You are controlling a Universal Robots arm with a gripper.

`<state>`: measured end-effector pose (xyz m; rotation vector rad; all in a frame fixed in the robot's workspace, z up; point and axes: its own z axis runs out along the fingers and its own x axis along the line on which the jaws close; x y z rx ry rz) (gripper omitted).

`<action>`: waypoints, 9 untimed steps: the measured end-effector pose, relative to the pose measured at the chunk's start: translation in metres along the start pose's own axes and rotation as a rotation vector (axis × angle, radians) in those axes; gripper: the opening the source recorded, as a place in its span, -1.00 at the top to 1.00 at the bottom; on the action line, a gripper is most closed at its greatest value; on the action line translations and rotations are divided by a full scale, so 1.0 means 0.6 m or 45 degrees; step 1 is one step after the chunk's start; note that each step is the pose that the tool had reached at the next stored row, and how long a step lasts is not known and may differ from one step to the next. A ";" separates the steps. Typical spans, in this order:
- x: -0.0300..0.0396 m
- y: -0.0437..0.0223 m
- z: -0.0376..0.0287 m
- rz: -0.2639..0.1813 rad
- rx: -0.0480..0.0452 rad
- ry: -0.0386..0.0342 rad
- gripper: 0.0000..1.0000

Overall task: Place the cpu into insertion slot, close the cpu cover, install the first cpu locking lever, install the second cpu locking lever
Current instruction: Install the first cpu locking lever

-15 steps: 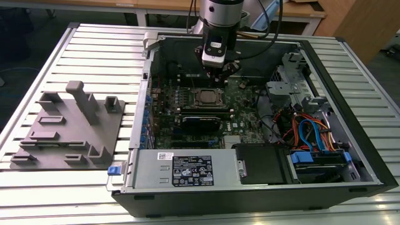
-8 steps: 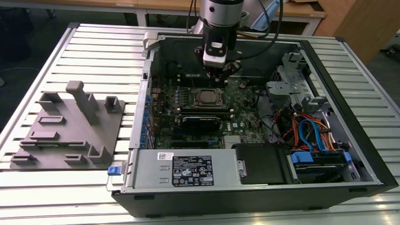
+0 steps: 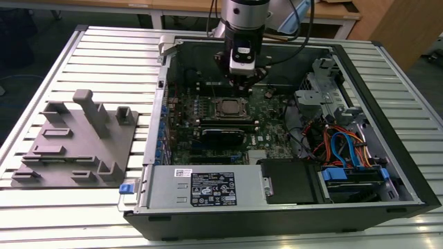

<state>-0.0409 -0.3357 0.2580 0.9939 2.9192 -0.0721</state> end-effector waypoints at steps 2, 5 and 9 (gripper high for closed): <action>0.000 0.000 0.000 -0.044 -0.003 -0.0011 0.80; 0.000 0.000 0.000 -0.112 -0.008 -0.0028 0.80; 0.000 0.000 0.000 -0.173 -0.012 -0.0044 0.80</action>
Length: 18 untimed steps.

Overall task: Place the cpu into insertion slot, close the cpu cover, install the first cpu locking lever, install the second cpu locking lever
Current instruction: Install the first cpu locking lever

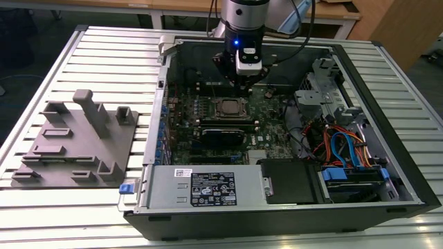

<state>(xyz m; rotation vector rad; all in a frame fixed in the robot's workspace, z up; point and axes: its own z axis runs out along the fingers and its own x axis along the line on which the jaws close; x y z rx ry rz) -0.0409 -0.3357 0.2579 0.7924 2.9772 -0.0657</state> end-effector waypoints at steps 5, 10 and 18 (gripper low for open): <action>0.000 0.000 0.000 -0.028 -0.002 -0.0007 0.80; 0.000 0.000 0.000 -0.028 -0.002 -0.0008 0.80; 0.000 0.000 0.000 -0.029 -0.002 -0.0008 0.80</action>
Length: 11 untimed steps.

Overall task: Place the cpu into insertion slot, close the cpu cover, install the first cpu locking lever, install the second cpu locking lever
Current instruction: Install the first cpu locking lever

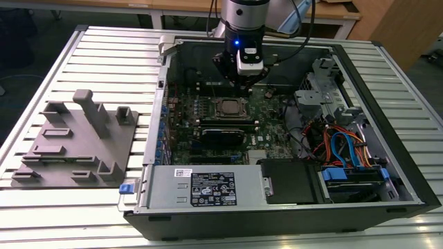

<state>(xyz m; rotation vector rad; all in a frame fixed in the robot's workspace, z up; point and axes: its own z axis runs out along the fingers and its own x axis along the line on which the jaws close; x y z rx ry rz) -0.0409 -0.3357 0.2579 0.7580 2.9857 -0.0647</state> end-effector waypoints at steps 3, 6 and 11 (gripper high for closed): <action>0.000 0.000 0.000 -0.028 -0.002 -0.0007 0.80; 0.000 0.000 0.000 -0.097 -0.007 -0.0025 0.80; 0.000 0.000 0.000 -0.212 -0.015 -0.0055 0.80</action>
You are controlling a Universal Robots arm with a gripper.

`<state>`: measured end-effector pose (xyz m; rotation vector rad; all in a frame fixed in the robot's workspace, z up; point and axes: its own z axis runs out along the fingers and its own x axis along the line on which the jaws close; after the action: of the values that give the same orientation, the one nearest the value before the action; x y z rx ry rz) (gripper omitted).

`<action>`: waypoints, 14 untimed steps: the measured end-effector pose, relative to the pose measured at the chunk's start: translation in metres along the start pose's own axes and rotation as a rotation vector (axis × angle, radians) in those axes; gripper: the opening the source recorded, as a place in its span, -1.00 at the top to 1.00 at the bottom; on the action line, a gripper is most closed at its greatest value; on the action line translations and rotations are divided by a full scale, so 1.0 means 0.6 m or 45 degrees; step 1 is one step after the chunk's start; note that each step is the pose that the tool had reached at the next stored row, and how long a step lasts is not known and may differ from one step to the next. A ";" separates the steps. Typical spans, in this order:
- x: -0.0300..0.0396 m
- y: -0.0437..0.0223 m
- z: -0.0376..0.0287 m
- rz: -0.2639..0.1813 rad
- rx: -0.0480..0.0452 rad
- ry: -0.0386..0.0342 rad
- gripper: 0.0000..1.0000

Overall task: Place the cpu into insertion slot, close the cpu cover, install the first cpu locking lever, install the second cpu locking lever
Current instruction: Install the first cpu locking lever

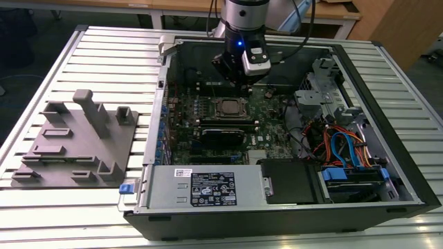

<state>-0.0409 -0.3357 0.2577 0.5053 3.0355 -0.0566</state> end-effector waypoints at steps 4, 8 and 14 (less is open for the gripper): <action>0.000 0.000 0.000 -0.067 -0.005 -0.0017 0.80; 0.000 0.000 0.000 -0.072 -0.005 -0.0019 0.80; 0.000 0.000 0.000 -0.074 -0.005 -0.0019 0.80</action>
<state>-0.0409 -0.3357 0.2575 0.4165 3.0480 -0.0536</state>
